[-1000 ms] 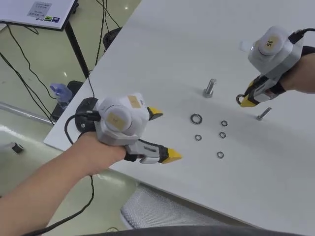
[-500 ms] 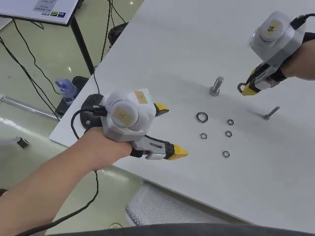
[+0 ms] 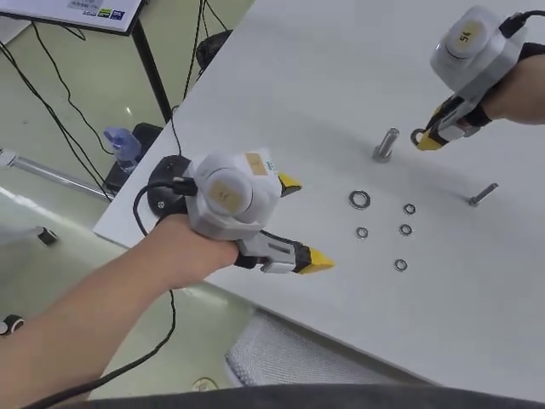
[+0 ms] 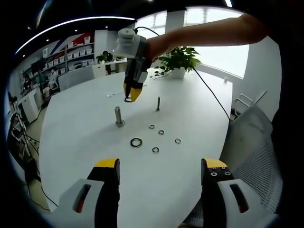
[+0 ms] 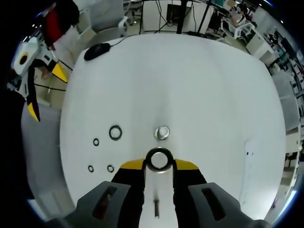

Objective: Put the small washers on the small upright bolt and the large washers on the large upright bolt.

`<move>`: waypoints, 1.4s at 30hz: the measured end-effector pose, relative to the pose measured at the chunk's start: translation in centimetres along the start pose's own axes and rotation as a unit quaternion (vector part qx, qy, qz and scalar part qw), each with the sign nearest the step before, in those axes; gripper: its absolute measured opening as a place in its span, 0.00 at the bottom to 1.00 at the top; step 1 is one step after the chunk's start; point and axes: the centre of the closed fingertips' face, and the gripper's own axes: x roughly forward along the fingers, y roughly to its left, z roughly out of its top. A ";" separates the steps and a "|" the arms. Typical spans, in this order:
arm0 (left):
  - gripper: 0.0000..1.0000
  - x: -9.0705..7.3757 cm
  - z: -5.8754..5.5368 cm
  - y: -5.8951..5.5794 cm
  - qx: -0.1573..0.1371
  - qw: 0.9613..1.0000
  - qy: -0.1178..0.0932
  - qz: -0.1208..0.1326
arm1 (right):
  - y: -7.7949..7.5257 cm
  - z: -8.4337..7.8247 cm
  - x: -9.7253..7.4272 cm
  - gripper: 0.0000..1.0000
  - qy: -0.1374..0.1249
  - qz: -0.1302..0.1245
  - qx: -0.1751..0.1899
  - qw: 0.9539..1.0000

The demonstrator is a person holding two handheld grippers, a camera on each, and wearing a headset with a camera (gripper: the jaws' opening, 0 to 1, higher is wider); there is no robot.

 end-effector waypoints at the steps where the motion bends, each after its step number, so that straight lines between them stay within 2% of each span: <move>1: 0.69 0.0 0.0 0.0 0.000 1.000 0.000 0.000 | 0.0 0.2 0.0 0.22 -0.001 0.000 -0.001 1.000; 7: 0.70 -0.1 0.0 -0.1 -0.003 1.000 -0.004 -0.001 | -0.7 1.1 0.8 0.22 -0.002 -0.003 -0.005 1.000; 16: 0.73 0.0 -0.5 -0.4 -0.006 1.000 0.000 -0.005 | -0.1 2.2 1.6 0.22 0.003 -0.001 -0.008 1.000; 22: 0.73 -0.1 -0.6 -0.5 -0.008 1.000 -0.002 -0.005 | -0.6 2.8 2.2 0.22 0.003 0.000 -0.007 1.000; 42: 0.71 -0.3 -0.6 -0.4 -0.011 1.000 -0.006 -0.004 | -0.3 2.6 3.7 0.22 0.031 0.011 -0.009 0.999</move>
